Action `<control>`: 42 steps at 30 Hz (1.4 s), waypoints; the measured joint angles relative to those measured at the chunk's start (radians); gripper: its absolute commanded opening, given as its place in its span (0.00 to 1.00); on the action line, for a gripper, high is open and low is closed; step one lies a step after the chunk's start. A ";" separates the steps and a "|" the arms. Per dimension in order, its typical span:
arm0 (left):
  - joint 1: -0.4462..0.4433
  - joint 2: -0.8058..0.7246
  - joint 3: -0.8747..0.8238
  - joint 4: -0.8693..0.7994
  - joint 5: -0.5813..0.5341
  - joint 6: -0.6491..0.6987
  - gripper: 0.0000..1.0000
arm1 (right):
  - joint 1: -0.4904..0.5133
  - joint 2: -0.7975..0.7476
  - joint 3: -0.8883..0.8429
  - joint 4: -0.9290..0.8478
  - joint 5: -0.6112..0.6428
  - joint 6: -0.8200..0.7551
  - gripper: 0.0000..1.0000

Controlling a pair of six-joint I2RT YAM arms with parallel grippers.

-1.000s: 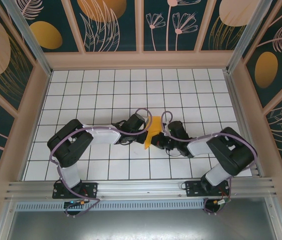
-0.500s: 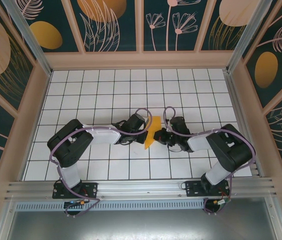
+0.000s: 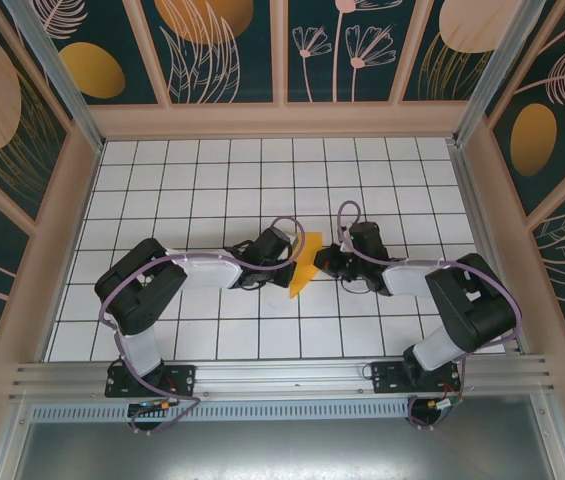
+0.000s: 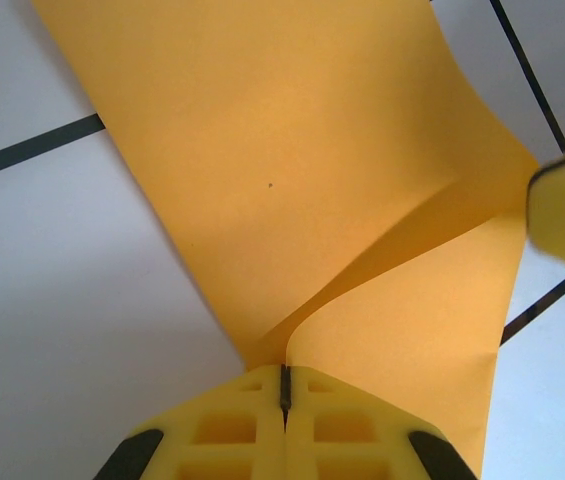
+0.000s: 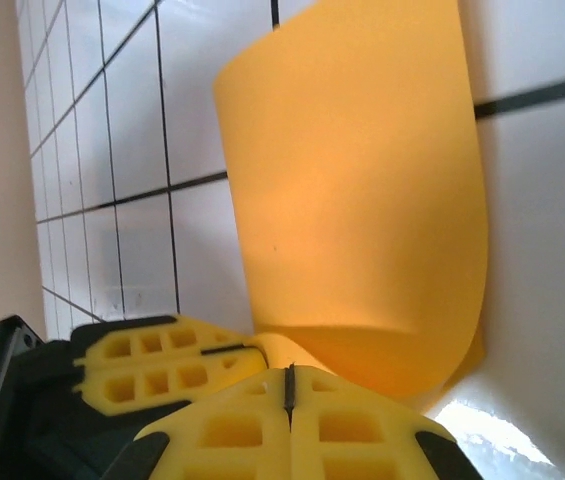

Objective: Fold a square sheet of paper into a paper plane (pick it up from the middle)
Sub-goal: Third fold the triangle at the center of the table.

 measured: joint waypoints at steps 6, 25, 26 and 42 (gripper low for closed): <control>0.000 0.000 0.000 0.000 0.000 0.000 0.00 | -0.011 0.037 0.000 0.010 -0.027 0.000 0.00; 0.000 0.001 0.000 0.001 0.000 0.000 0.00 | -0.036 0.064 0.045 -0.072 -0.030 -0.027 0.02; 0.000 0.001 0.000 0.001 0.000 0.000 0.00 | -0.039 0.063 0.051 -0.073 -0.030 -0.031 0.02; 0.000 0.001 0.000 0.002 0.000 0.001 0.00 | -0.063 0.124 0.057 -0.067 -0.032 -0.038 0.01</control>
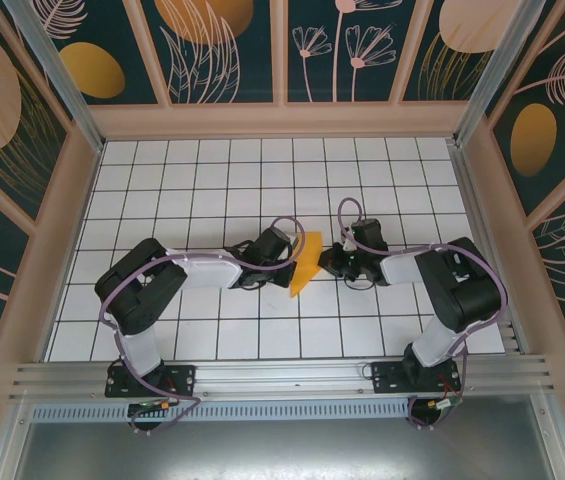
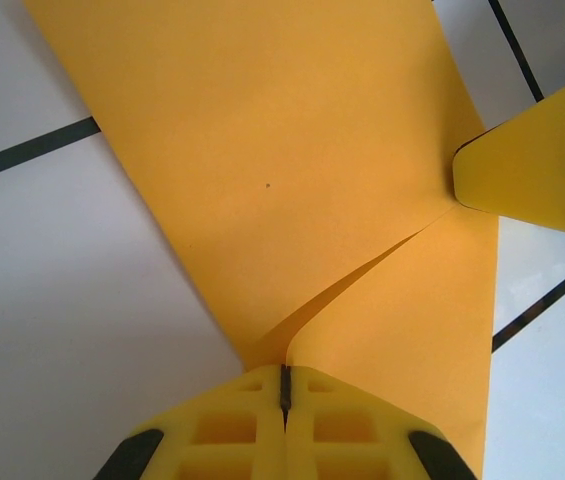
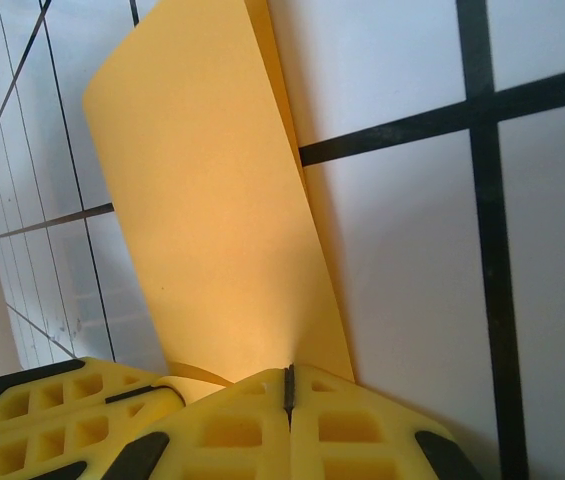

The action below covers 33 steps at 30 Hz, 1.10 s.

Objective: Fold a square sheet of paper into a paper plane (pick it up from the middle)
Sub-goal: Third fold the triangle at the center of the table.

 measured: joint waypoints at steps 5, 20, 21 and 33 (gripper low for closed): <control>0.000 0.000 0.000 0.000 0.000 0.002 0.00 | 0.000 -0.063 0.000 -0.054 0.013 0.000 0.02; 0.000 0.000 0.000 0.000 0.000 0.002 0.00 | 0.000 -0.039 -0.016 0.000 0.004 0.030 0.02; 0.000 0.000 0.000 0.000 0.000 0.002 0.00 | 0.000 -0.023 -0.016 -0.001 0.007 0.030 0.02; 0.000 0.000 0.000 0.000 0.000 0.002 0.00 | 0.003 -0.111 -0.015 -0.034 0.018 0.026 0.03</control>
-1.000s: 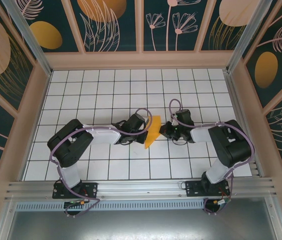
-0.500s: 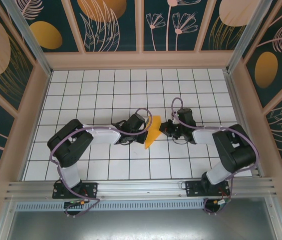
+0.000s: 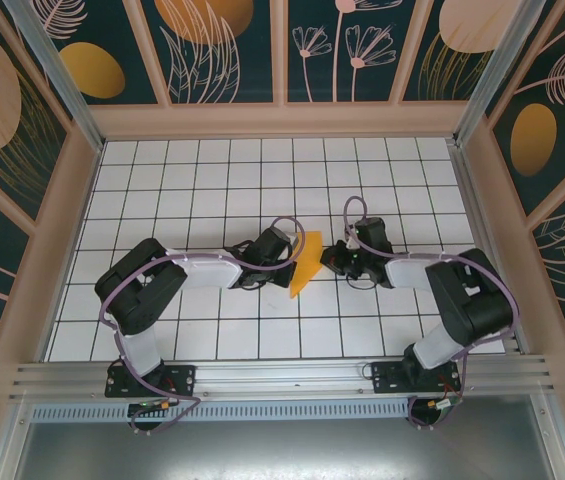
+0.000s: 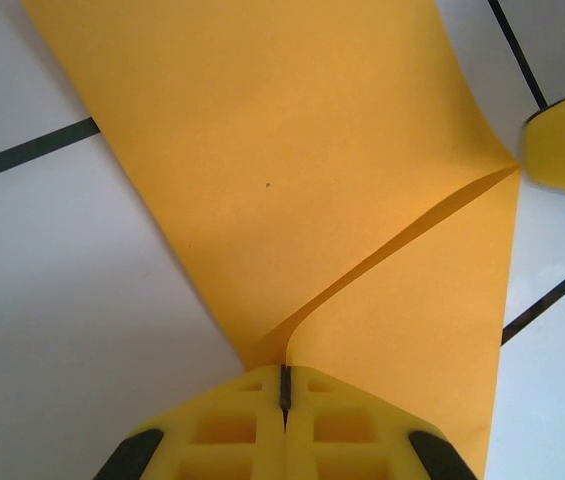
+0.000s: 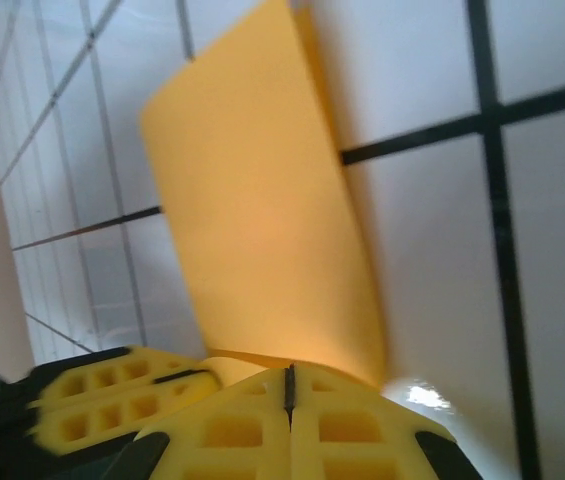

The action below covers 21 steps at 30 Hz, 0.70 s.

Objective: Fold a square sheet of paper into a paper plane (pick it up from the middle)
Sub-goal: Third fold the triangle at the center of the table.

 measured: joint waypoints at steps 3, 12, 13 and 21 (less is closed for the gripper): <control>0.000 0.000 0.000 0.000 0.000 0.000 0.00 | 0.027 -0.026 0.010 -0.001 0.000 0.000 0.02; 0.000 0.001 0.000 0.000 0.001 0.000 0.00 | 0.165 -0.022 -0.033 0.076 0.000 0.068 0.00; 0.000 0.001 0.000 0.000 0.001 0.000 0.00 | 0.180 -0.021 -0.041 0.086 0.000 0.077 0.00; 0.000 0.002 0.000 0.000 0.001 0.000 0.00 | 0.244 -0.016 -0.107 0.182 0.004 0.155 0.00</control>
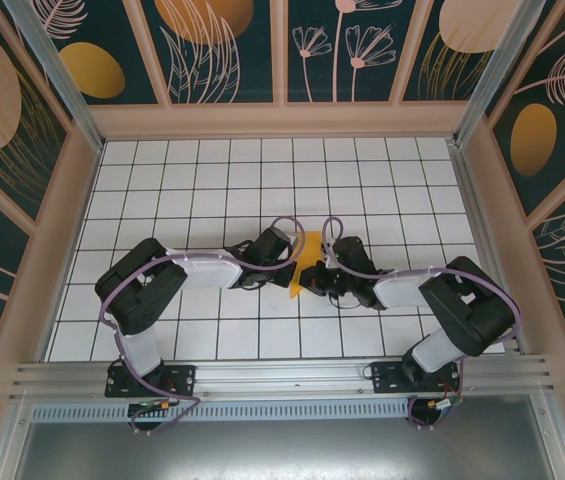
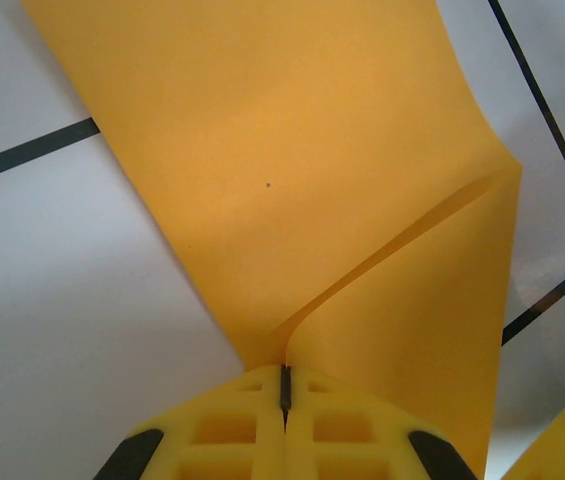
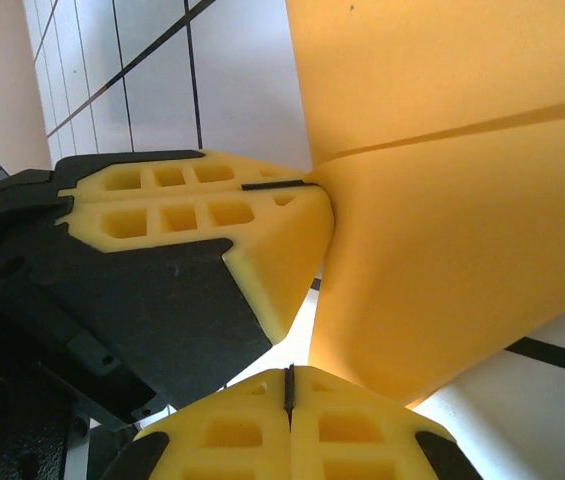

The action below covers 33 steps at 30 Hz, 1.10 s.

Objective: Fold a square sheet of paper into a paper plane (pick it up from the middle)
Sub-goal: Third fold the triangle at the center of the table.

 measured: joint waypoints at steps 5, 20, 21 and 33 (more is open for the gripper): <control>0.000 0.000 0.000 0.000 0.002 0.000 0.00 | 0.000 0.056 -0.006 0.041 -0.004 0.008 0.00; 0.000 0.002 0.001 0.001 0.003 0.000 0.00 | 0.009 -0.013 -0.021 0.034 -0.001 0.012 0.01; 0.000 0.002 0.001 0.001 0.003 0.000 0.00 | 0.016 -0.013 -0.023 0.038 -0.001 0.017 0.00; 0.000 0.003 0.001 0.004 0.003 0.000 0.00 | 0.055 0.075 -0.023 0.039 0.002 0.033 0.00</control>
